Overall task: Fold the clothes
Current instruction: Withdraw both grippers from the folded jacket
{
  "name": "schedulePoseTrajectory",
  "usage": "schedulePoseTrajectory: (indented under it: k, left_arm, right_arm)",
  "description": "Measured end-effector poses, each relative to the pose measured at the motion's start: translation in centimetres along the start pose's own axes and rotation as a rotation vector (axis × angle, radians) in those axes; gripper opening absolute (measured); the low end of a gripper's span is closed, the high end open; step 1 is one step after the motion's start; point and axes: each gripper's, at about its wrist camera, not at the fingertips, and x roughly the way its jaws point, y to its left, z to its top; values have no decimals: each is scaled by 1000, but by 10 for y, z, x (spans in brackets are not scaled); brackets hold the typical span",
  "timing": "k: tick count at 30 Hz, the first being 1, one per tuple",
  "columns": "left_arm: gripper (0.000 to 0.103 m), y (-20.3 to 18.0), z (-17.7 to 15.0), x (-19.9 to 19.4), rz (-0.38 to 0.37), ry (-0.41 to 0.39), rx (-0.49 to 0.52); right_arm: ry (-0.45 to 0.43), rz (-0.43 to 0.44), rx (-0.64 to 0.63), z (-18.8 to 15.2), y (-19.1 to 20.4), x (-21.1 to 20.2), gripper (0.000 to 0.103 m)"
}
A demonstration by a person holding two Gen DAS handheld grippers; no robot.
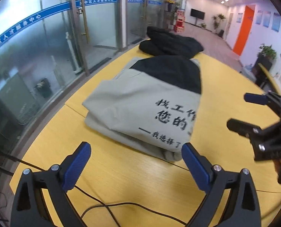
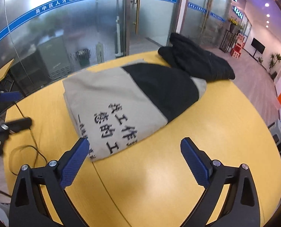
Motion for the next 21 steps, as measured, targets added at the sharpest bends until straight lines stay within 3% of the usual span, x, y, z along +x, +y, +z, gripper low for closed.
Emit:
schedulePoseTrajectory:
  k: [7,21]
  left_arm:
    - [99,-3,-18,15,18,-1,0]
    - [99,-7,-18,26,67,-19,-3]
  right_arm:
    - [31,2,-7,-13,22,30,99]
    - [72,-12,-21,-20,33,50,103]
